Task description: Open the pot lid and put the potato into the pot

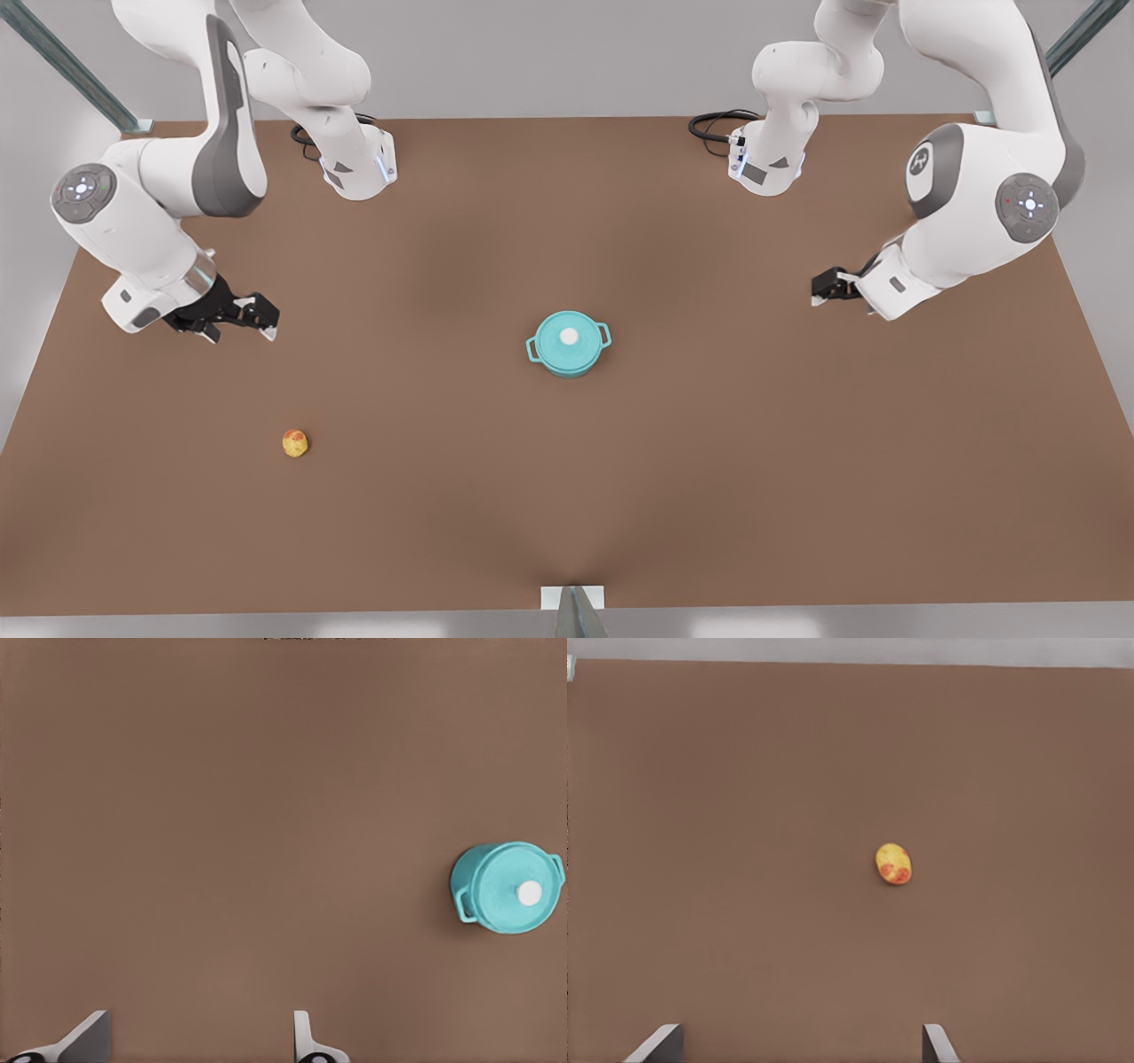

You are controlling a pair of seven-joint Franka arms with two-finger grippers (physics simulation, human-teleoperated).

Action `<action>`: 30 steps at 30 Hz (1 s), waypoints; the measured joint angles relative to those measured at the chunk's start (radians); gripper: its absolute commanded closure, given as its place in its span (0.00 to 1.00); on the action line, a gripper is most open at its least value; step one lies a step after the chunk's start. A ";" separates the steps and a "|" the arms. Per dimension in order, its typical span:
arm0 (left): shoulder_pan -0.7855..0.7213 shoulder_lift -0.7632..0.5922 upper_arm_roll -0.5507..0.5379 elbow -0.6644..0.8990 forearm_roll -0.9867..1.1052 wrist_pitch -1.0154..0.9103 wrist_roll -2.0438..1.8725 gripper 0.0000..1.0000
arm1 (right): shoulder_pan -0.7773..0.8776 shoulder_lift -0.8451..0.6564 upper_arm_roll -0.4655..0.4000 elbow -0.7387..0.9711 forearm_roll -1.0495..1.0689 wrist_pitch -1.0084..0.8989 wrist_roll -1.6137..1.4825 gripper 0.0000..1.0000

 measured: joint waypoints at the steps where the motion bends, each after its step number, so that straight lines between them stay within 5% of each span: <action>1: 0.005 0.003 -0.003 0.004 0.000 0.001 -0.002 0.00 | 0.005 0.001 0.001 0.002 0.000 -0.002 0.001 0.00; 5: -0.033 0.105 -0.101 0.149 0.006 0.006 -0.031 0.00 | 0.028 0.027 0.000 0.033 -0.004 -0.017 0.003 0.00; 9: -0.440 0.262 -0.161 0.264 0.051 0.076 -0.169 0.00 | 0.049 0.067 -0.002 0.098 -0.044 -0.058 -0.004 0.00; 12: -0.560 0.391 -0.168 0.301 0.106 0.142 -0.302 0.00 | 0.056 0.140 -0.001 0.126 -0.056 -0.078 -0.028 0.00; 18: -0.574 0.544 -0.135 0.333 0.212 0.265 -0.537 0.00 | 0.054 0.341 -0.009 0.125 -0.092 0.020 -0.103 0.00; 30: -0.610 0.559 -0.125 0.194 0.173 0.478 -0.841 0.00 | 0.011 0.554 -0.016 0.210 -0.234 0.304 -0.207 0.00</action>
